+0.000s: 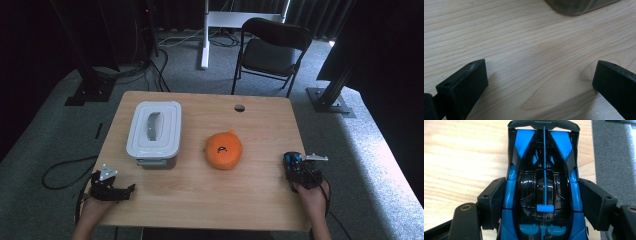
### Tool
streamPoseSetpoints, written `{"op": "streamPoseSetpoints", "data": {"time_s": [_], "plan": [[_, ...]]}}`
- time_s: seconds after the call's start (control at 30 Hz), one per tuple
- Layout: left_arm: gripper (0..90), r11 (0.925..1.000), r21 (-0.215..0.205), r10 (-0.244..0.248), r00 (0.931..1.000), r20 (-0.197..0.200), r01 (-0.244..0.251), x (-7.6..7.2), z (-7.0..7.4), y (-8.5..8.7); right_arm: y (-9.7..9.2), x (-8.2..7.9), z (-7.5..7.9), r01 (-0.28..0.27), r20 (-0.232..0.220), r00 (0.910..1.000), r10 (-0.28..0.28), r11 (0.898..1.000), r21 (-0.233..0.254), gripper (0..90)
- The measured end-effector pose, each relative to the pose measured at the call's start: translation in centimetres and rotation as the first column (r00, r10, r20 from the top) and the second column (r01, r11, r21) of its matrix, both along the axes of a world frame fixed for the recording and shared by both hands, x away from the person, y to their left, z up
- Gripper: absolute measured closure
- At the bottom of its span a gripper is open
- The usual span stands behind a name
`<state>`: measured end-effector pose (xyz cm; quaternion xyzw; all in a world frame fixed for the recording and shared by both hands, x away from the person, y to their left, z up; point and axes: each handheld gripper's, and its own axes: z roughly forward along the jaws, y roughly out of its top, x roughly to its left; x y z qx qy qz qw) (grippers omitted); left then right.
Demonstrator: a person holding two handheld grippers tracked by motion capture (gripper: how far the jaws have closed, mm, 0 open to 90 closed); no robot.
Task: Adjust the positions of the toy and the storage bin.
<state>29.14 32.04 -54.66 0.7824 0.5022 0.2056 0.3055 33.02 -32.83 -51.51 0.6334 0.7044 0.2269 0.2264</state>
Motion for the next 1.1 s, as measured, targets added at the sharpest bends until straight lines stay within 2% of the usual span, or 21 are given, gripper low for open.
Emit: {"op": "streamPoseSetpoints", "data": {"time_s": [0.2,0.33,0.53,0.7,0.87,1.1], "plan": [[0.3,1.0,0.0,0.0,1.0,0.0,0.0,0.0,0.0,0.0,-0.3,0.0,-1.1,0.004,-0.011,0.9999,-0.004,1.0,0.013,26.4],[0.3,1.0,0.0,0.0,1.0,0.0,0.0,0.0,0.0,0.0,-0.5,0.0,-1.5,-0.004,-0.005,1.0,0.004,1.0,0.025,26.2],[0.3,1.0,0.0,0.0,1.0,0.0,0.0,0.0,0.0,0.0,-0.6,-0.2,-1.9,-0.009,0.029,0.9995,0.008,1.0,0.028,25.6],[0.3,1.0,0.0,0.0,1.0,0.0,0.0,0.0,0.0,0.0,-0.8,-0.1,-2.1,-0.008,0.022,0.9997,0.007,0.999,0.041,22.3],[0.3,1.0,0.0,0.0,1.0,0.0,0.0,0.0,0.0,0.0,-0.9,-0.1,-1.6,-0.008,0.035,0.9994,0.007,0.999,0.045,17.5],[0.3,1.0,0.0,0.0,1.0,0.0,0.0,0.0,0.0,0.0,-0.8,0.1,-0.4,-0.026,0.063,0.9977,0.022,0.998,0.066,15.1]]}}
